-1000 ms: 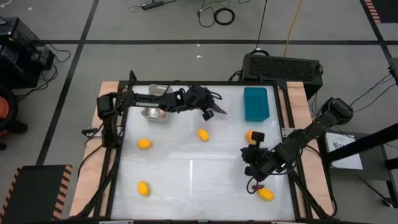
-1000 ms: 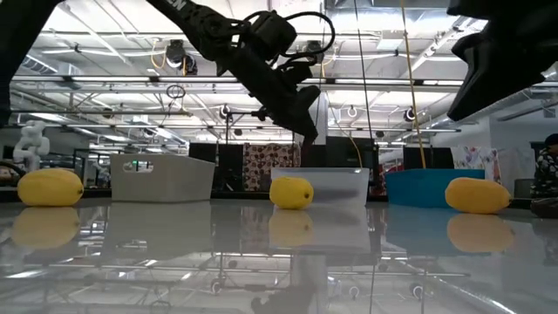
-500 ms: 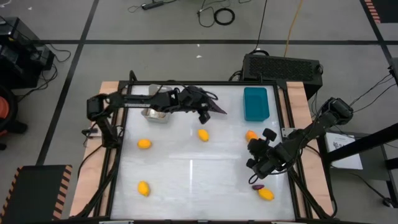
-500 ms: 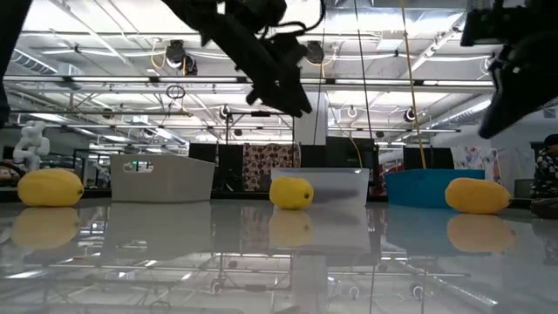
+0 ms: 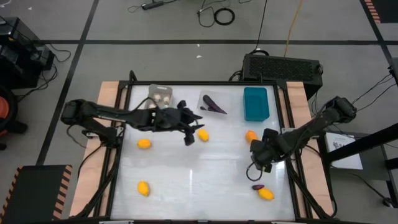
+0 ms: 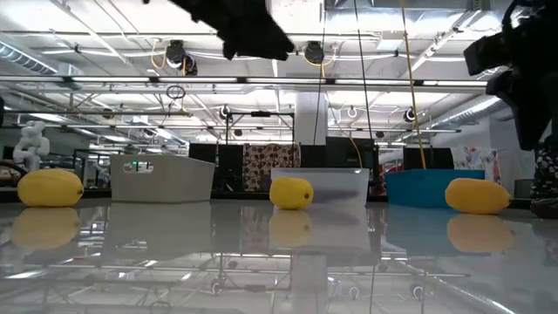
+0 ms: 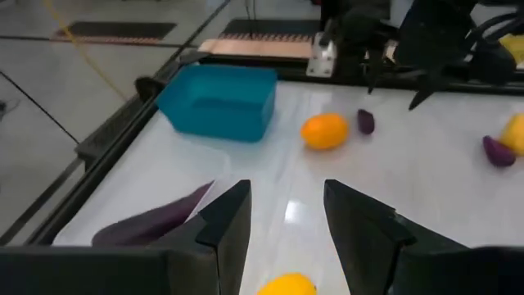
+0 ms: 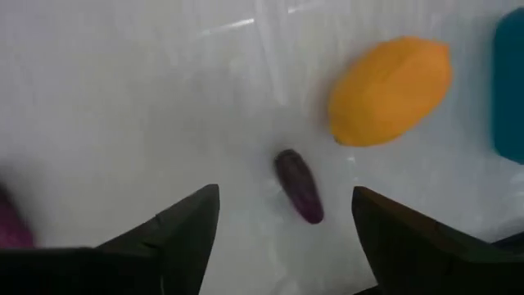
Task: Sort produce into baskets
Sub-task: Put the eggplant into the transparent bin
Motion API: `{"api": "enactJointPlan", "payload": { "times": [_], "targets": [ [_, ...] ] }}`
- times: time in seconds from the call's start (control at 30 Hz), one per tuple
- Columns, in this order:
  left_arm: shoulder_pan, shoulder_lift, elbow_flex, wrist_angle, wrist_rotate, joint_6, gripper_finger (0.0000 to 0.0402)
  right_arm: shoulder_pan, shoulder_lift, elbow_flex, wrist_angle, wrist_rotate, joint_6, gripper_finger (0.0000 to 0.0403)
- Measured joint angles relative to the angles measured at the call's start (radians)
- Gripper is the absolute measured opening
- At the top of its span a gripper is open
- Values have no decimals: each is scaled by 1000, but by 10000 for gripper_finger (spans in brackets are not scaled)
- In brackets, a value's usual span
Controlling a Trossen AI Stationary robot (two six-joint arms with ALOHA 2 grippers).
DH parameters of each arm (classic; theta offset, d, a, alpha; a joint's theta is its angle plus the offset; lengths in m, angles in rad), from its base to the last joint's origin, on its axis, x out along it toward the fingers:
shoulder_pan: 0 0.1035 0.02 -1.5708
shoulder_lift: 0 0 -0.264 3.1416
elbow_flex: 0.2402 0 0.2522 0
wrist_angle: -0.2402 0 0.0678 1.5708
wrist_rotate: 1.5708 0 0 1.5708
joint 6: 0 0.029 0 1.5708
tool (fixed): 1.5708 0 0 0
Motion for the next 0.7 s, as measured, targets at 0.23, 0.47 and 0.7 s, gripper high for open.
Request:
{"api": "enactJointPlan", "payload": {
  "times": [0.23,0.47,0.7],
  "targets": [
    [0,-128,-239,219,-37,-78,163,-124,-2,-68,17,-121,-161,279],
    [-10,-118,-464,851,-38,-81,163,-243,3,-175,111,-180,-257,279],
    [-9,-52,-502,996,-38,-89,163,-297,23,-275,208,-222,-287,273]
  ]
}}
